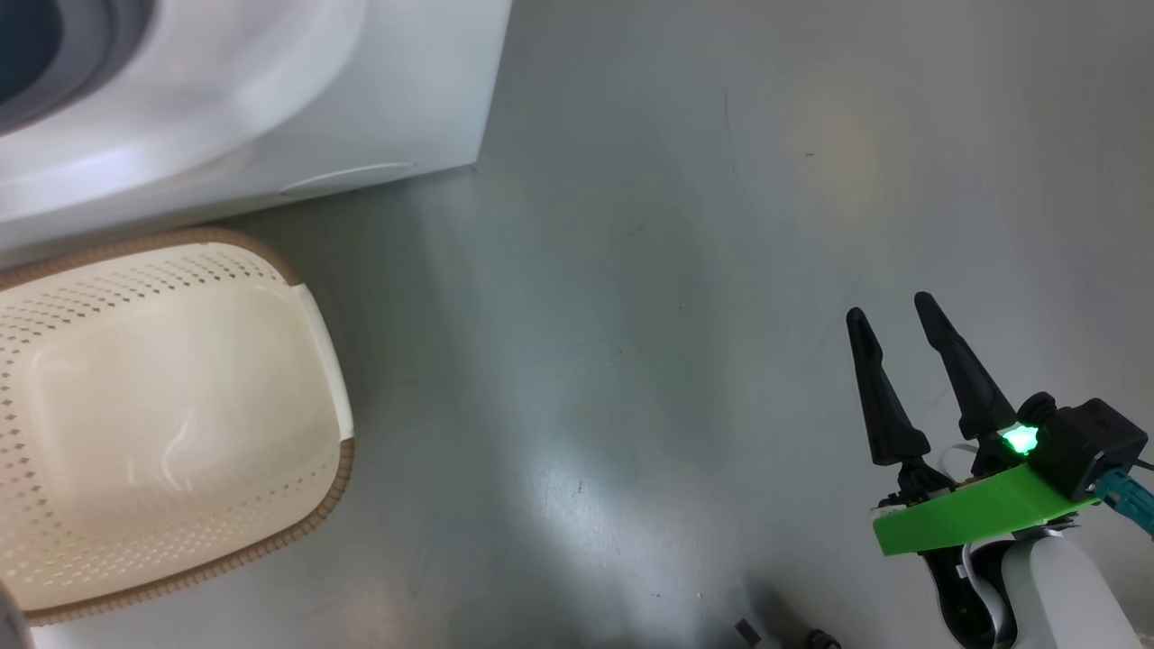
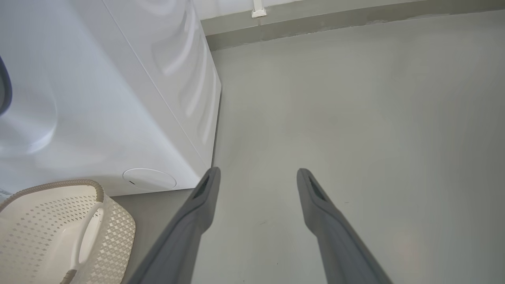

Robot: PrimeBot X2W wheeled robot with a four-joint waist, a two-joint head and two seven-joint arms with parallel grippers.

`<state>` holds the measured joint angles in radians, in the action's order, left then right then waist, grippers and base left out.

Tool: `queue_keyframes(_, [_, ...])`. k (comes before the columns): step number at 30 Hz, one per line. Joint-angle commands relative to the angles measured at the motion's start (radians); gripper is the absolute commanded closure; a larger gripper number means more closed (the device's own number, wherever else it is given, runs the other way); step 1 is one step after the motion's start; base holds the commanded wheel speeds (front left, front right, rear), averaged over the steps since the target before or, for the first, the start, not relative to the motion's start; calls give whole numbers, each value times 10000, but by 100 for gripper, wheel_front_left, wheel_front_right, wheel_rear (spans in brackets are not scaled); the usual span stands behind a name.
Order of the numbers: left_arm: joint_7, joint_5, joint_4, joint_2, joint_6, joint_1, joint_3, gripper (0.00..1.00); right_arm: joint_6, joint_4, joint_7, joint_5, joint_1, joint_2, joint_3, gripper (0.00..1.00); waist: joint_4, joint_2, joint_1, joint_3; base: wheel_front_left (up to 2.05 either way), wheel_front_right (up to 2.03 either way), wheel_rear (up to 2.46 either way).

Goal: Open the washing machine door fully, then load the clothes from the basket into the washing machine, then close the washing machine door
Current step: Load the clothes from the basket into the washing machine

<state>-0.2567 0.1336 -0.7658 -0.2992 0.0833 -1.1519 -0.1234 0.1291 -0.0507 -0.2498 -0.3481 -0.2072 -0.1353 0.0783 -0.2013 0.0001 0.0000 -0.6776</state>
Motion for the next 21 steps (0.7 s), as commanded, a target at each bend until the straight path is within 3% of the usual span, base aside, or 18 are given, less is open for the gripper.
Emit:
queue_keyframes(1, [-50, 92, 1, -452, 33, 5, -124, 0, 16, 139, -120, -89, 70, -89, 186, 0, 61, -1, 0, 82, 0, 0, 0])
queue_keyframes(12, [-51, 275, -948, -301, 132, -102, 10, 0, 16, 52, -120, -94, -17, -77, 158, 0, 200, -1, 0, 303, 0, 0, 0])
queue_keyframes(21, [-51, 341, -793, -19, 104, 426, 47, 0, 16, -37, -120, -113, -41, -31, 61, 0, 372, -1, 0, 751, 0, 0, 0])
